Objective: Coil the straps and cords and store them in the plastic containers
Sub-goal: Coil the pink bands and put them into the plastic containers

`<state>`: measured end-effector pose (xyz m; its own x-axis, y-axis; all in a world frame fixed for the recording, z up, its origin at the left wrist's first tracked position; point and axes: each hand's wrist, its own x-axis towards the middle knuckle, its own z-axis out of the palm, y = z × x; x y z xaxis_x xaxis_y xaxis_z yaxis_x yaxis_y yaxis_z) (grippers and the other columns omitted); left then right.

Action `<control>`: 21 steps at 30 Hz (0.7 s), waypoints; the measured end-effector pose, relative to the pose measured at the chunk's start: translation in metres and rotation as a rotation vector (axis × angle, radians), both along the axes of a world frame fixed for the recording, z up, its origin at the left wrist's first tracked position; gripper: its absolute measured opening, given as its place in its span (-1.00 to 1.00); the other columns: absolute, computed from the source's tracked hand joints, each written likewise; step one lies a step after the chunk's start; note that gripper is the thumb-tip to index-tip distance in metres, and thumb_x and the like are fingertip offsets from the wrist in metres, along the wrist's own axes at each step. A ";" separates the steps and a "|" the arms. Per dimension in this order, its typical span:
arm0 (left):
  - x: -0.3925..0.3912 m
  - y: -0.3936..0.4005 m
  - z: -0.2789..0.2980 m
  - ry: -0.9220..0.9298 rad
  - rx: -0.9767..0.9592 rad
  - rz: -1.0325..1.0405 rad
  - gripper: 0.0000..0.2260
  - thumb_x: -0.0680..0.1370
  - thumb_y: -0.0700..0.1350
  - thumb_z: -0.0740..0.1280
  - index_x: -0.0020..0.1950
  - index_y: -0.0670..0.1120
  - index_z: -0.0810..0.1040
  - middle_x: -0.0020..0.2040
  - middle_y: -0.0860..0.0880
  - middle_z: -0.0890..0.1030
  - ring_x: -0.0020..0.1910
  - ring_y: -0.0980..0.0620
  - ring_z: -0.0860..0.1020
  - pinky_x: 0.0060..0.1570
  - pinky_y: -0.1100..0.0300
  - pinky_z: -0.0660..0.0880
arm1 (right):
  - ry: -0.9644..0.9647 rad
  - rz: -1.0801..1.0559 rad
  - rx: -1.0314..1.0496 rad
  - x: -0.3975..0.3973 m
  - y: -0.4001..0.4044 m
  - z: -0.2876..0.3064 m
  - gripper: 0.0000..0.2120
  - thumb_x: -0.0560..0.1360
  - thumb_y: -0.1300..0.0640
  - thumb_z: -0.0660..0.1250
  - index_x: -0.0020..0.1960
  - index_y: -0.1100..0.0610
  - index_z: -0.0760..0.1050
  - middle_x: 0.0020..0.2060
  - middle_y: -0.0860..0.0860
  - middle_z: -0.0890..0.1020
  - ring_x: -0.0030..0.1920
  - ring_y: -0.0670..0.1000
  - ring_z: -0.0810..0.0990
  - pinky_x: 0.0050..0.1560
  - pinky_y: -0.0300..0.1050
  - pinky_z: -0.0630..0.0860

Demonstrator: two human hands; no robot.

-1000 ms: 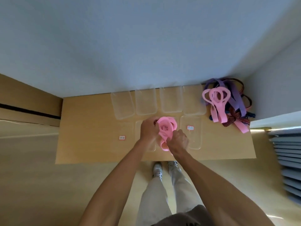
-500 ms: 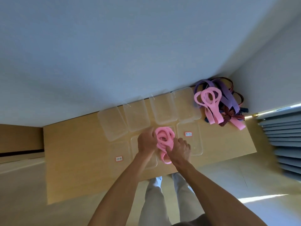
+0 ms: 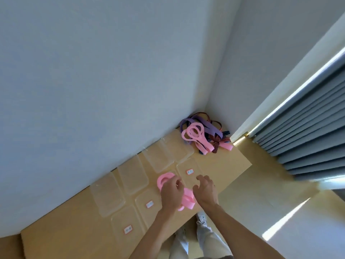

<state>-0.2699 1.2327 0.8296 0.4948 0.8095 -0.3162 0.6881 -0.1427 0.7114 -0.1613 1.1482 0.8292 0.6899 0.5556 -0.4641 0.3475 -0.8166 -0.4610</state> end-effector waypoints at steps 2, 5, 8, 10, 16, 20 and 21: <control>0.018 -0.010 0.006 -0.008 -0.047 -0.085 -0.83 0.61 -0.22 0.31 0.13 -0.12 0.65 -0.03 -0.01 0.70 -0.03 0.03 0.64 0.00 0.20 0.56 | -0.004 -0.064 -0.011 0.011 -0.017 0.008 -0.61 0.49 0.23 0.24 0.32 0.12 0.50 0.21 0.08 0.54 0.19 0.13 0.53 0.02 -0.10 0.46; 0.046 -0.025 0.016 0.008 -0.041 -0.178 -0.81 0.59 -0.24 0.27 0.13 -0.12 0.64 -0.01 -0.05 0.69 -0.02 -0.06 0.62 -0.01 0.06 0.54 | -0.013 -0.152 -0.017 0.028 -0.039 0.021 -0.60 0.49 0.20 0.25 0.32 0.11 0.50 0.20 0.08 0.54 0.16 0.14 0.55 0.00 -0.09 0.49; 0.080 -0.052 0.024 0.020 -0.009 -0.284 -0.77 0.56 -0.25 0.28 0.17 -0.07 0.59 0.03 -0.05 0.63 0.01 -0.07 0.58 0.03 0.02 0.52 | -0.017 -0.272 0.004 0.050 -0.073 0.033 -0.59 0.49 0.20 0.25 0.34 0.11 0.49 0.21 0.10 0.53 0.15 0.16 0.56 0.02 -0.07 0.51; 0.105 -0.077 0.028 0.065 0.037 -0.389 -0.65 0.56 -0.22 0.30 0.36 -0.07 0.50 0.17 -0.06 0.61 0.14 -0.05 0.58 0.12 0.05 0.52 | -0.020 -0.352 0.023 0.065 -0.103 0.039 -0.59 0.47 0.20 0.25 0.32 0.12 0.50 0.19 0.10 0.53 0.16 0.16 0.55 0.04 -0.06 0.51; 0.185 -0.190 0.041 0.046 0.170 -0.784 -0.52 0.59 -0.13 0.29 0.51 -0.04 0.35 0.37 -0.04 0.50 0.34 -0.04 0.50 0.28 0.12 0.45 | -0.054 -0.578 0.028 0.108 -0.241 0.051 -0.57 0.45 0.24 0.25 0.31 0.14 0.51 0.21 0.14 0.53 0.18 0.19 0.54 0.10 -0.03 0.52; 0.240 -0.293 0.055 0.000 0.262 -1.006 -0.58 0.60 -0.15 0.27 0.48 -0.05 0.41 0.39 -0.07 0.50 0.36 -0.07 0.49 0.31 0.09 0.44 | -0.095 -0.718 0.039 0.137 -0.356 0.053 -0.55 0.44 0.27 0.25 0.33 0.17 0.50 0.21 0.18 0.55 0.17 0.20 0.56 0.16 0.02 0.53; 0.255 -0.319 0.059 -0.020 0.283 -1.038 -0.60 0.60 -0.16 0.26 0.45 -0.04 0.45 0.37 -0.07 0.52 0.34 -0.06 0.51 0.30 0.10 0.45 | -0.102 -0.737 0.038 0.146 -0.383 0.054 -0.55 0.45 0.27 0.24 0.33 0.17 0.50 0.20 0.18 0.56 0.16 0.19 0.57 0.15 0.01 0.53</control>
